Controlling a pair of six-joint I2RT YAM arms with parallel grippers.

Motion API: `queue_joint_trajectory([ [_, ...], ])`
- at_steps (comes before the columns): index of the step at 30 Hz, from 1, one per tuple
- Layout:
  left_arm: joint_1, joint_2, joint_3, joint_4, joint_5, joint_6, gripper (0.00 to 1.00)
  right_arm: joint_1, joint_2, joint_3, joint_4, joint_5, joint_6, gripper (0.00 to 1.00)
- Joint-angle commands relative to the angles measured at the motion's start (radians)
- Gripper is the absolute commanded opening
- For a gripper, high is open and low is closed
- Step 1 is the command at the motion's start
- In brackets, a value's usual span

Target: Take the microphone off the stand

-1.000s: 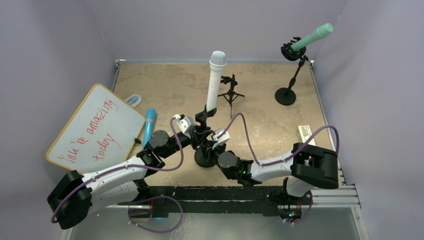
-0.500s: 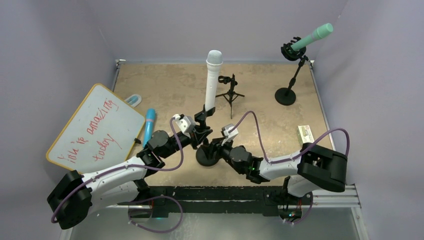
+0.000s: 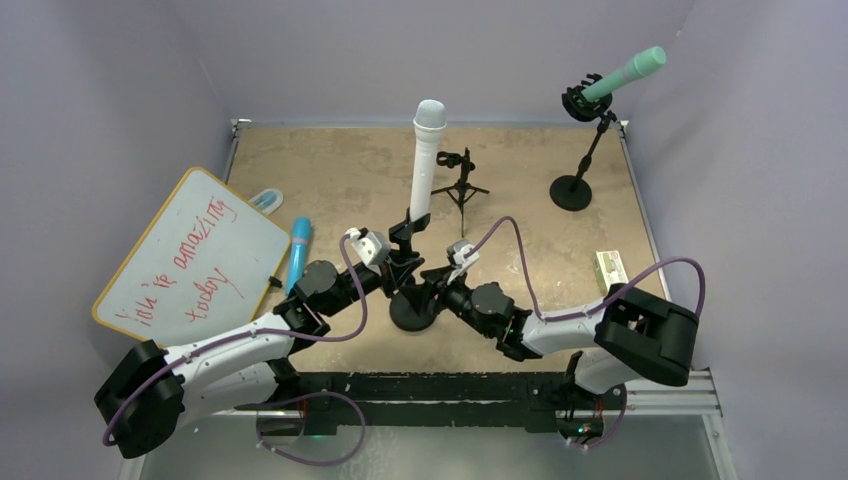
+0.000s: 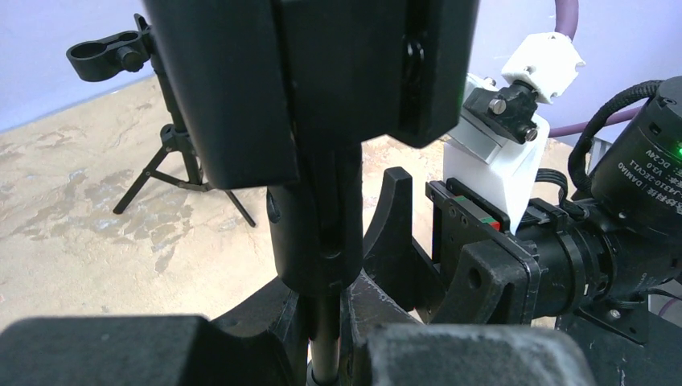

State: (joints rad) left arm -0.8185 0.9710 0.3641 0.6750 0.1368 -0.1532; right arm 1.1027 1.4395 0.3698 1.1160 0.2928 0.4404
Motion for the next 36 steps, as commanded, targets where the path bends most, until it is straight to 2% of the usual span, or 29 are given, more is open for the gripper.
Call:
queue_joint_trajectory([
  [1, 0.009, 0.003, 0.006, 0.031, -0.023, 0.018, 0.0, -0.02, 0.001, -0.013, 0.078, -0.045, -0.022, 0.69],
  [9, 0.008, -0.003, -0.006, 0.034, -0.026, 0.015, 0.0, -0.04, 0.025, -0.028, 0.134, -0.094, -0.032, 0.69],
  [13, 0.008, -0.008, -0.01, 0.026, -0.029, 0.015, 0.0, -0.039, 0.055, -0.025, 0.169, -0.088, -0.05, 0.65],
  [18, 0.008, -0.019, -0.017, 0.012, -0.042, 0.015, 0.0, -0.04, 0.073, -0.022, 0.179, -0.051, -0.083, 0.37],
  [27, 0.009, -0.008, -0.022, 0.021, -0.047, 0.008, 0.0, -0.038, 0.053, -0.021, 0.168, 0.04, -0.15, 0.14],
  [29, 0.009, -0.005, -0.022, 0.023, -0.047, 0.006, 0.0, -0.031, 0.043, -0.02, 0.144, 0.085, -0.147, 0.11],
  [33, 0.009, -0.005, -0.022, 0.023, -0.049, 0.002, 0.0, 0.006, 0.014, -0.022, 0.079, 0.302, -0.153, 0.1],
  [36, 0.009, -0.002, -0.026, 0.027, -0.055, -0.002, 0.0, 0.019, -0.013, -0.019, 0.009, 0.402, -0.133, 0.14],
])
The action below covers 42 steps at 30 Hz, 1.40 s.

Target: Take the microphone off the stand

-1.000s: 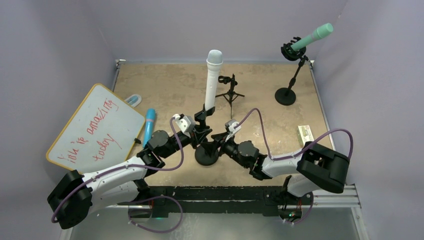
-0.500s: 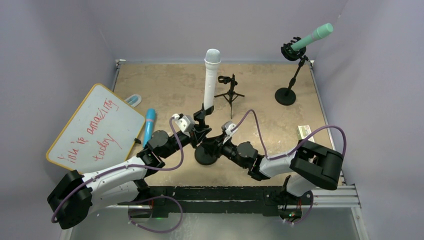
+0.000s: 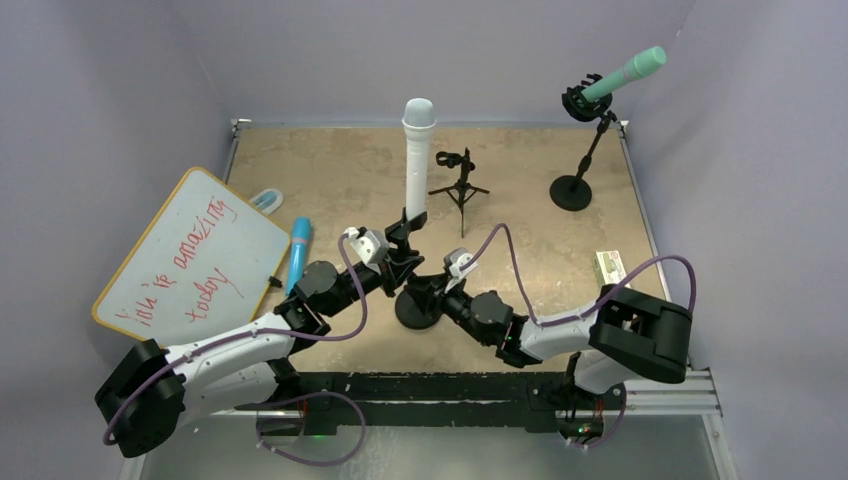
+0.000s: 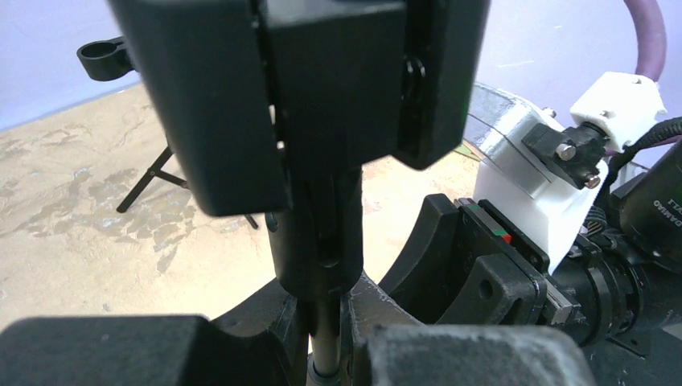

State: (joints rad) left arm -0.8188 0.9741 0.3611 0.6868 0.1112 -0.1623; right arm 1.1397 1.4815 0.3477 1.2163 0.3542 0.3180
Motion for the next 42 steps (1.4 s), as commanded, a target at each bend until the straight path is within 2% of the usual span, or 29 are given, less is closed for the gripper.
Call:
queue_joint_trajectory([
  [1, 0.009, -0.002, -0.024, 0.017, -0.03, 0.006, 0.0, -0.017, -0.061, 0.001, -0.114, 0.341, 0.008, 0.17],
  [4, 0.009, 0.014, -0.024, 0.028, -0.025, -0.001, 0.0, -0.019, -0.08, 0.0, -0.179, 0.307, 0.064, 0.26],
  [8, 0.009, 0.031, -0.028, 0.051, -0.012, -0.008, 0.0, -0.018, -0.118, -0.04, -0.181, 0.266, 0.148, 0.54],
  [10, 0.009, 0.039, -0.028, 0.052, -0.01, -0.008, 0.0, -0.02, -0.146, -0.065, -0.17, 0.234, 0.186, 0.63],
  [14, 0.009, 0.043, -0.036, 0.049, -0.012, -0.003, 0.0, -0.021, -0.204, -0.1, -0.18, 0.19, 0.25, 0.7],
  [17, 0.009, 0.04, -0.044, 0.042, -0.016, -0.003, 0.08, -0.023, -0.258, -0.113, -0.232, 0.192, 0.3, 0.75],
  [23, 0.009, 0.024, -0.056, 0.021, -0.009, -0.002, 0.2, -0.041, -0.382, -0.094, -0.455, 0.239, 0.4, 0.9],
  [26, 0.009, 0.019, -0.063, 0.022, -0.002, -0.003, 0.23, -0.075, -0.442, -0.075, -0.57, 0.224, 0.439, 0.95],
  [29, 0.008, 0.016, -0.063, 0.02, 0.011, -0.006, 0.28, -0.146, -0.489, -0.039, -0.715, 0.173, 0.486, 0.95],
  [36, 0.009, -0.004, -0.067, 0.021, 0.023, -0.012, 0.38, -0.438, -0.542, 0.033, -0.873, -0.218, 0.517, 0.97],
  [42, 0.009, -0.04, -0.071, 0.014, 0.031, -0.007, 0.43, -0.474, -0.579, 0.158, -0.967, -0.305, 0.454, 0.96],
])
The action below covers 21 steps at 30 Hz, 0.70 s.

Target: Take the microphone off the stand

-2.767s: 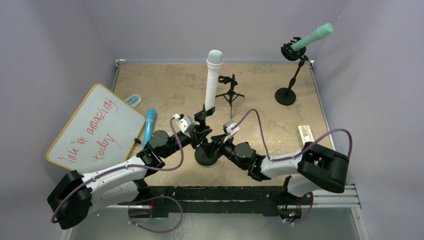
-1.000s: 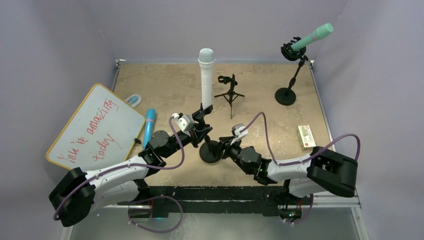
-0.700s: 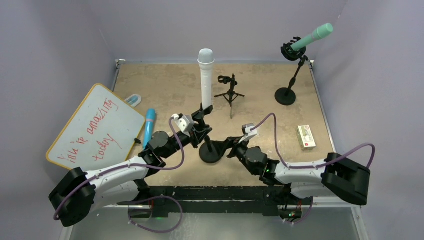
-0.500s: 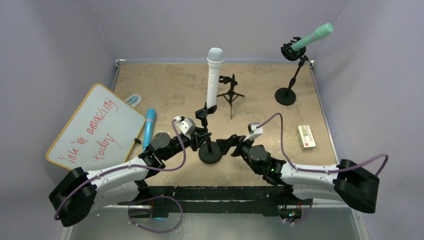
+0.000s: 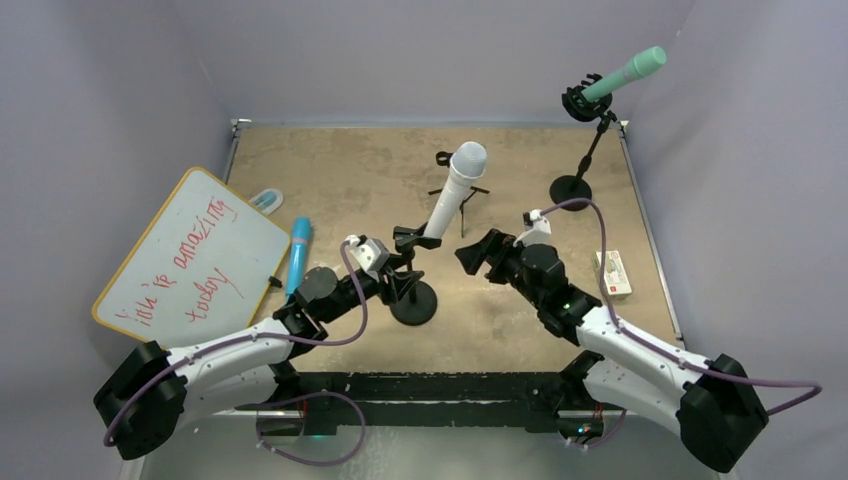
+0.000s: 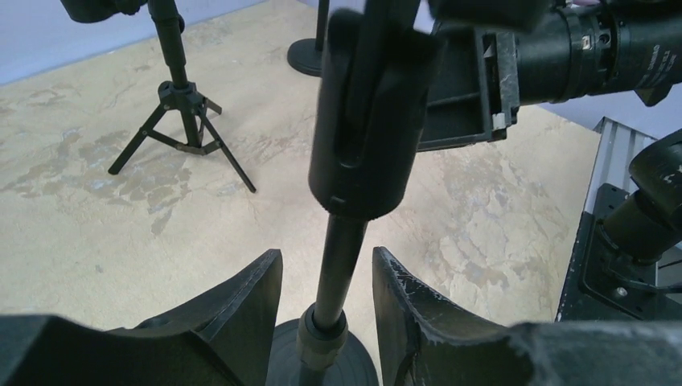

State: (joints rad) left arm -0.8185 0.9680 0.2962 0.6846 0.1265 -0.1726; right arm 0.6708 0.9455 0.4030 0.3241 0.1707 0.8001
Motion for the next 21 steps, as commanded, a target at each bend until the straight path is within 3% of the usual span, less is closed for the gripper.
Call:
queue_joint_trajectory([
  [1, 0.009, -0.042, -0.007, 0.013, 0.02, 0.002, 0.44, -0.005, -0.059, 0.111, -0.077, -0.134, -0.039, 0.96],
  [12, 0.008, -0.136, -0.037, -0.028, 0.025, -0.005, 0.46, -0.005, -0.167, 0.211, -0.124, -0.299, -0.093, 0.97],
  [21, 0.008, -0.241, -0.012, -0.099, 0.081, 0.001, 0.55, -0.005, -0.231, 0.242, -0.225, -0.245, -0.093, 0.98],
])
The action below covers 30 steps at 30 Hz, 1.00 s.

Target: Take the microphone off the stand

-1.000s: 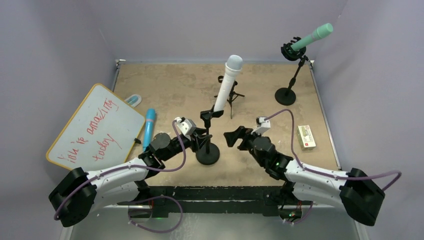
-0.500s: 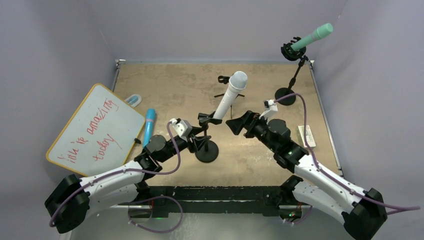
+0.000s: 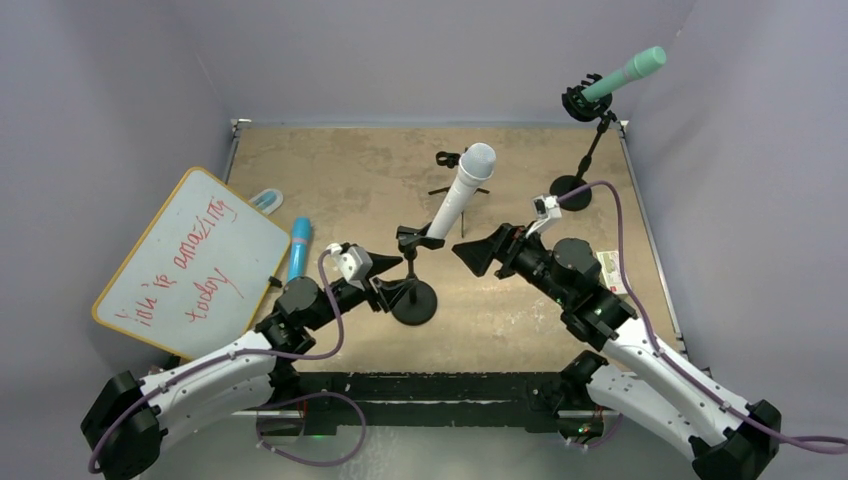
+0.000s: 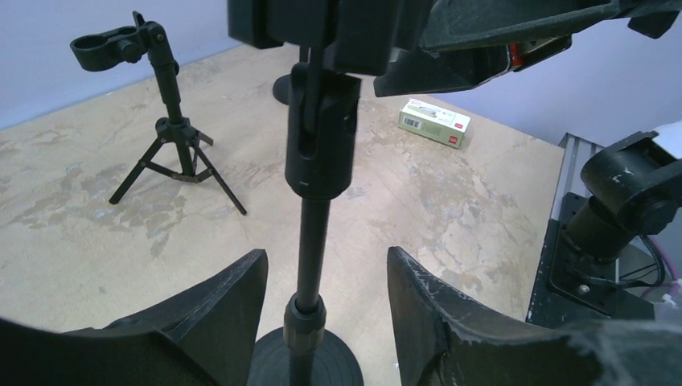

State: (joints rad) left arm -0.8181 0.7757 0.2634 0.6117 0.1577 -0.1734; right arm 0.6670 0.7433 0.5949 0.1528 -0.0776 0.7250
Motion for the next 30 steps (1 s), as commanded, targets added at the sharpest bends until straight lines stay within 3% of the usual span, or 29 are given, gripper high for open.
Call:
queue_joint_trajectory([
  [1, 0.007, -0.061, 0.034, -0.045, 0.057, 0.011, 0.56, -0.001, -0.033, 0.047, -0.06, 0.004, -0.021, 0.98],
  [9, 0.022, -0.064, 0.154, -0.174, 0.09, 0.148, 0.68, -0.001, -0.048, 0.018, -0.005, -0.061, -0.029, 0.98],
  [16, 0.191, 0.066, 0.259, -0.157, 0.338, 0.139, 0.71, -0.001, -0.09, -0.011, -0.002, -0.092, -0.028, 0.99],
  [21, 0.201, 0.123, 0.277, -0.077, 0.451, 0.128, 0.71, -0.001, -0.138, -0.027, -0.028, -0.074, -0.03, 0.99],
  [30, 0.201, 0.146, 0.306, -0.073, 0.425, 0.158, 0.69, -0.001, -0.117, 0.003, 0.0, -0.204, -0.077, 0.99],
])
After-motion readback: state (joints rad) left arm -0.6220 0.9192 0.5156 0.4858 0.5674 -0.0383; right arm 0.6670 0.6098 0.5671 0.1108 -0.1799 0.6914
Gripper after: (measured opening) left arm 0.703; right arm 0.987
